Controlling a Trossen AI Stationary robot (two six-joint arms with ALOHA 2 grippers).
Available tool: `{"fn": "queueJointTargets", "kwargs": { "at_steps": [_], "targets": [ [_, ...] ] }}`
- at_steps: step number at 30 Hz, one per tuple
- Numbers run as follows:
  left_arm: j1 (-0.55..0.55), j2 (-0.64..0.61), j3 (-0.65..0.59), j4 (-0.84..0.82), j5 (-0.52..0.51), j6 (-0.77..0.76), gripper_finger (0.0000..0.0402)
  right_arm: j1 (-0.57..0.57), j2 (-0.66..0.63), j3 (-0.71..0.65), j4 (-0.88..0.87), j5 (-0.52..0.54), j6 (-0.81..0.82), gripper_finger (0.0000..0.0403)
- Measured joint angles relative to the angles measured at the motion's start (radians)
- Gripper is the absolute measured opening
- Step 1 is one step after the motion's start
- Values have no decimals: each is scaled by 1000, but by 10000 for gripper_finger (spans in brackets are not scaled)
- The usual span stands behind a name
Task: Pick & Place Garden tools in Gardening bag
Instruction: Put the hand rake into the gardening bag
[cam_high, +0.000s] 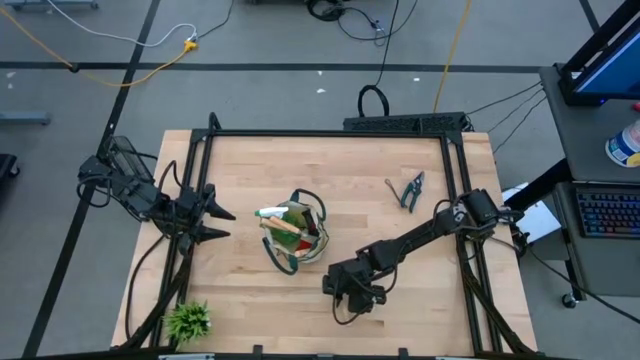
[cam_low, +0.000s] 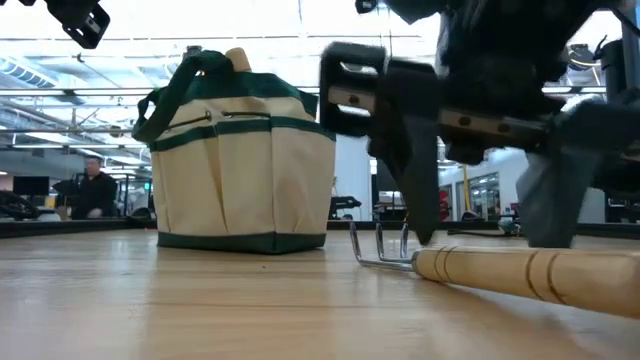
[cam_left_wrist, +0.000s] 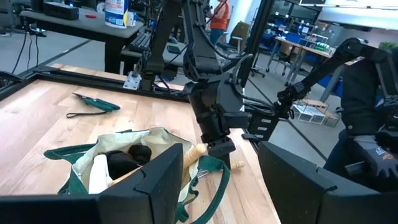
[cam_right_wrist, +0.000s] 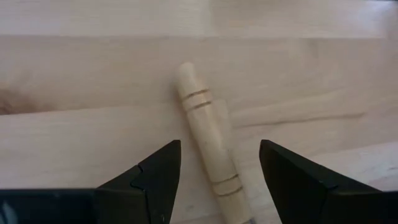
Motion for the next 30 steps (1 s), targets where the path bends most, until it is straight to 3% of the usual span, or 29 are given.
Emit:
{"fn": "queueJointTargets", "kwargs": {
  "at_steps": [13, 27, 30],
  "targets": [
    [0, 0, 0, -2, 0, 0, 216, 0, 72, -20, 47, 11, 88, 199],
    [0, 0, 0, -3, 0, -1, 216, 1, 75, -22, 42, 16, 338, 65],
    [0, 0, 0, -3, 0, -7, 216, 1, 69, -22, 39, 21, 365, 58]
  ]
}}
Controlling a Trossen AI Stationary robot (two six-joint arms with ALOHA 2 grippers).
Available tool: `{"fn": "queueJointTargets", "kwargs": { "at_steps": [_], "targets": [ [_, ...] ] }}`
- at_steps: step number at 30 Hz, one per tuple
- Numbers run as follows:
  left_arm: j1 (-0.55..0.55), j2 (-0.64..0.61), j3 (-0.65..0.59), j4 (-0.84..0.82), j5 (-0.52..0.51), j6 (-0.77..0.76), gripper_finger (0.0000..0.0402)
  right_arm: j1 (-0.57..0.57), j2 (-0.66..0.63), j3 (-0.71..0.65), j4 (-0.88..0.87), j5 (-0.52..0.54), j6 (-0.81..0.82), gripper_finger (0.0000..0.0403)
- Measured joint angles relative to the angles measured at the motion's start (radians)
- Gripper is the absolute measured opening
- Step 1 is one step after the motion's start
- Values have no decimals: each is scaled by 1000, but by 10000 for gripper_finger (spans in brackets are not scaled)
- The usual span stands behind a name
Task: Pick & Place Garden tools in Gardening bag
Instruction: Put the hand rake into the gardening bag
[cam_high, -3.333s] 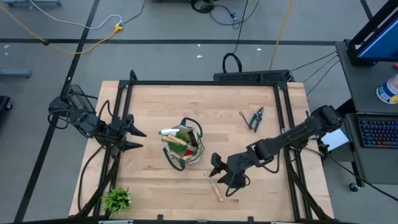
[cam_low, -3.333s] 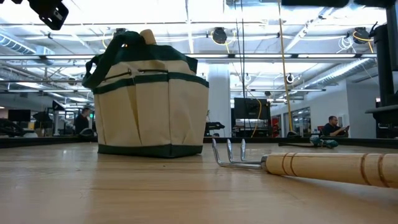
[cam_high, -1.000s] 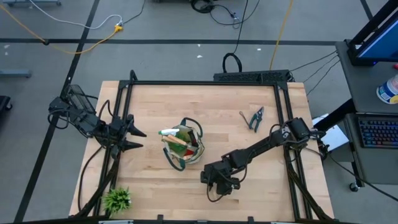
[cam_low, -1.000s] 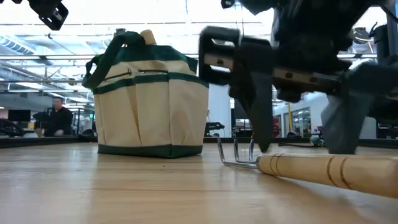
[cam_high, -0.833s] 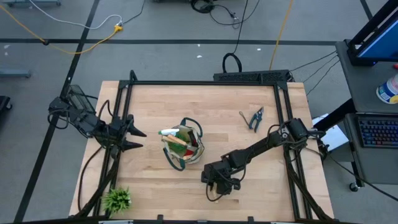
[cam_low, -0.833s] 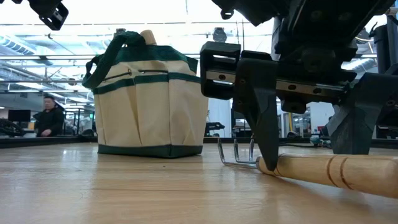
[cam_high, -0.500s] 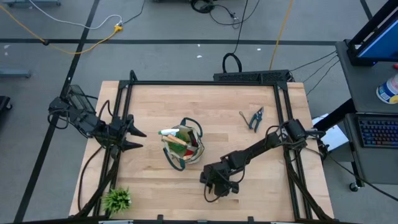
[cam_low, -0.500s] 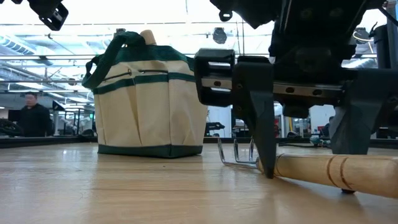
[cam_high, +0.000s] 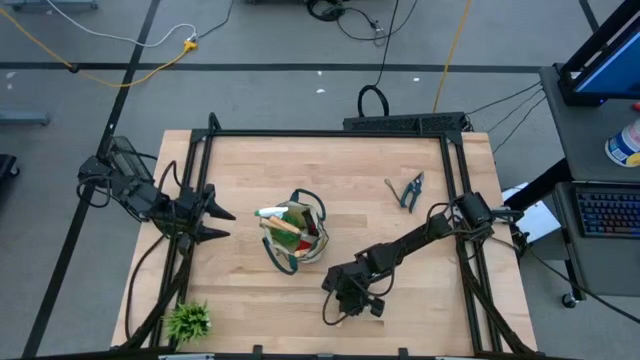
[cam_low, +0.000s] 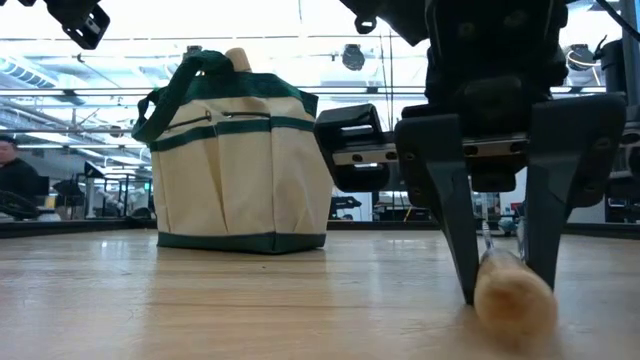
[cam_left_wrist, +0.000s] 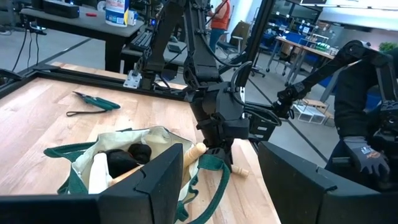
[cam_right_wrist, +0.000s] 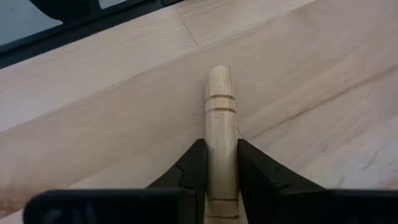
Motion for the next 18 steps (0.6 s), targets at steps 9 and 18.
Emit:
{"fn": "queueJointTargets", "kwargs": {
  "at_steps": [9, 18],
  "targets": [
    [0, 0, 0, 0, 0, -4, 216, -2, -107, -8, -71, 54, 51, 58],
    [0, 0, 0, 1, 0, -7, 216, -5, -313, -5, -120, 28, 164, 58]
  ]
}}
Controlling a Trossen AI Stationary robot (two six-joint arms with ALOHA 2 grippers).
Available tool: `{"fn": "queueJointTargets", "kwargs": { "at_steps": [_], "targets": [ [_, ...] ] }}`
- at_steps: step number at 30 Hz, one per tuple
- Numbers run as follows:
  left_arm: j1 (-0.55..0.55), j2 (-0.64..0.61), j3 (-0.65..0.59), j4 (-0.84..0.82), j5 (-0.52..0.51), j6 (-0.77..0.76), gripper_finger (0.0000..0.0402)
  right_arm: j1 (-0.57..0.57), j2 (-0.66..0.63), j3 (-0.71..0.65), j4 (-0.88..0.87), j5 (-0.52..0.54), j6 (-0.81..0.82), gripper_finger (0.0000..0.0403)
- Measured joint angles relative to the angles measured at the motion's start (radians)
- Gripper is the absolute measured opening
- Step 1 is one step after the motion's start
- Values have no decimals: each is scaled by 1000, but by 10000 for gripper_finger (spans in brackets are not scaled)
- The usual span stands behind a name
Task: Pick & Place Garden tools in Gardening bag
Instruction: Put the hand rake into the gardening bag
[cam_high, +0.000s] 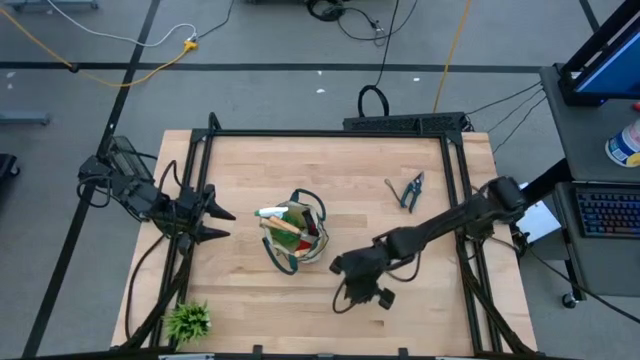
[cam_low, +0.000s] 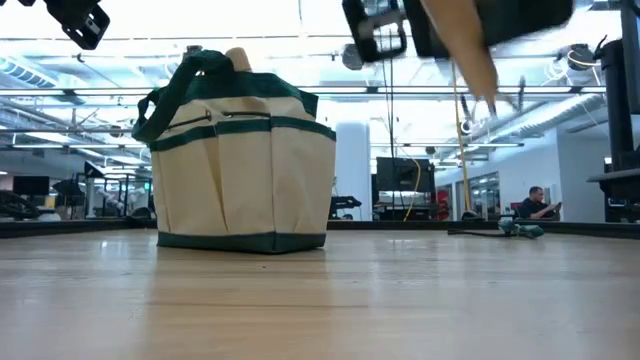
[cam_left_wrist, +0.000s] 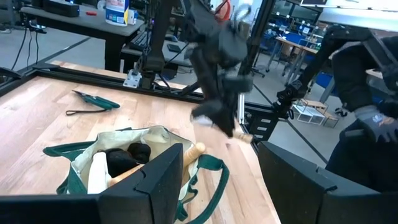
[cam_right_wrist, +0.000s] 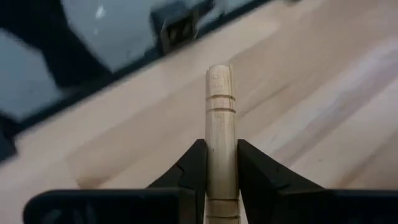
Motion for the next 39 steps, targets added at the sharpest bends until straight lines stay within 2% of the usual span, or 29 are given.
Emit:
{"fn": "queueJointTargets", "kwargs": {
  "at_steps": [5, 7, 12, 17, 26, 31, 36, 39],
  "targets": [
    [0, 0, 0, -1, 0, 0, 216, -10, -104, 1, -12, -9, 128, 58],
    [0, 0, 0, 0, 0, -14, 216, -21, -136, 1, -10, -45, 197, 58],
    [0, 0, 0, 0, 0, -76, 216, -59, -179, 2, -7, -176, 435, 58],
    [0, 0, 0, 0, 0, -135, 216, -93, -177, 2, -8, -370, 644, 58],
    [0, 0, 0, 0, 0, -146, 216, -144, -178, 2, 21, -601, 831, 58],
    [0, 0, 0, 0, 0, -121, 216, -187, -178, 2, 216, -689, 938, 58],
    [0, 0, 0, 0, 0, -118, 216, -265, -178, 2, 589, -711, 1134, 58],
    [0, 0, 0, 0, 0, -118, 216, -320, -178, 3, 787, -680, 1240, 58]
  ]
}}
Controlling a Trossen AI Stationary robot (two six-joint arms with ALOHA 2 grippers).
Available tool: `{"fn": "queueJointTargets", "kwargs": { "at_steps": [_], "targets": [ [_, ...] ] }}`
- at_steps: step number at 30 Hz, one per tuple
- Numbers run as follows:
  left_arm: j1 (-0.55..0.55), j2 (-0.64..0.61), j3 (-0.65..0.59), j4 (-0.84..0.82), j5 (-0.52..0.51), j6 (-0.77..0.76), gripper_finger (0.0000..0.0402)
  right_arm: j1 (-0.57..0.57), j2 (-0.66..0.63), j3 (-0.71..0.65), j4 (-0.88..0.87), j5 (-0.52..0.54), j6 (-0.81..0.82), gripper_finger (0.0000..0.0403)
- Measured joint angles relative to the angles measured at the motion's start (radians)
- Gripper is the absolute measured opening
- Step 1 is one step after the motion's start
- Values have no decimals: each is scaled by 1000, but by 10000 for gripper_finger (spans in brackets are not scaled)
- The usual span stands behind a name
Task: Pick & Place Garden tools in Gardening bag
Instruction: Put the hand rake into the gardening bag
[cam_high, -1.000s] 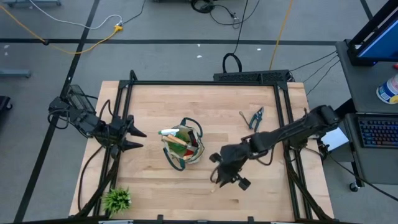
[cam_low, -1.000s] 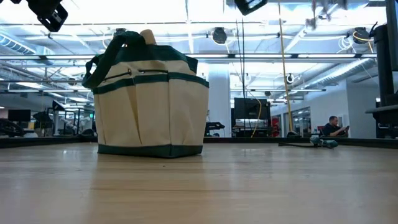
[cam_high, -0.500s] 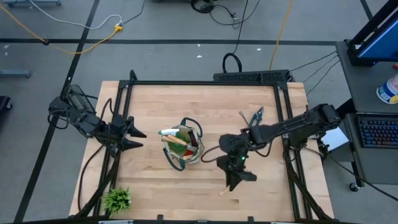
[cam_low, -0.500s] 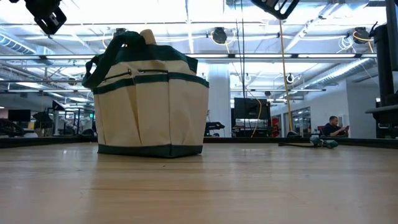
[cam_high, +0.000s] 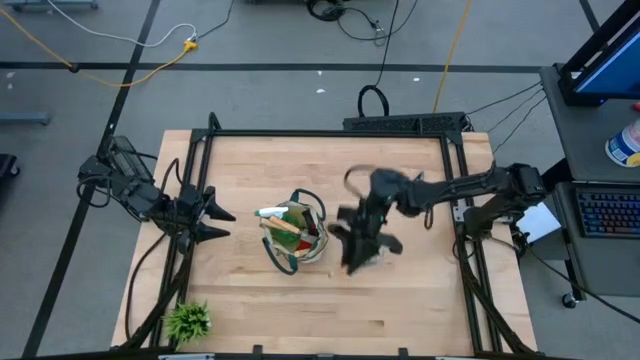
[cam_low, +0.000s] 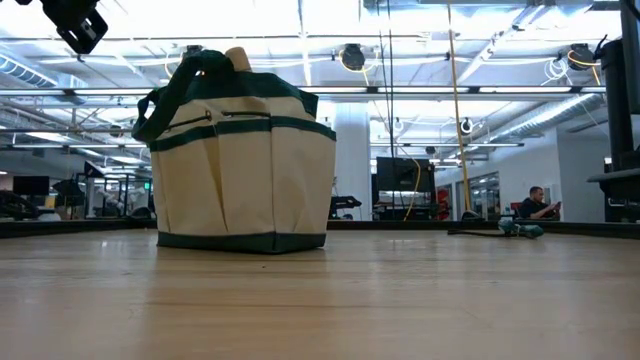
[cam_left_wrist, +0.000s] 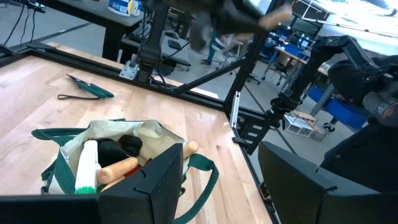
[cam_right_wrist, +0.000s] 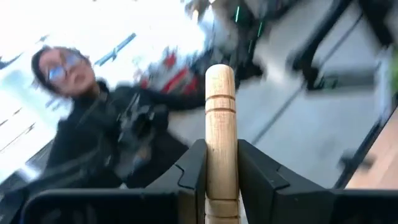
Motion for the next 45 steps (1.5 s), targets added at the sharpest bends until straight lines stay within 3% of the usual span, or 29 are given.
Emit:
{"fn": "queueJointTargets", "kwargs": {
  "at_steps": [5, 10, 28, 38, 45],
  "targets": [
    [0, 0, 0, 0, 0, 2, 216, -76, 0, 1, 160, 155, 31, 58],
    [0, 0, 0, 0, 0, 33, 216, -106, 5, 1, 182, 355, -73, 58],
    [0, 0, 0, 0, 0, 93, 216, -55, 177, 12, 374, 996, -466, 58],
    [0, 0, 0, 0, 16, 286, 216, -28, 362, 174, 351, 1145, -626, 58],
    [-1, 0, 0, -4, 245, 449, 216, -36, 429, 228, 245, 1152, -628, 58]
  ]
}}
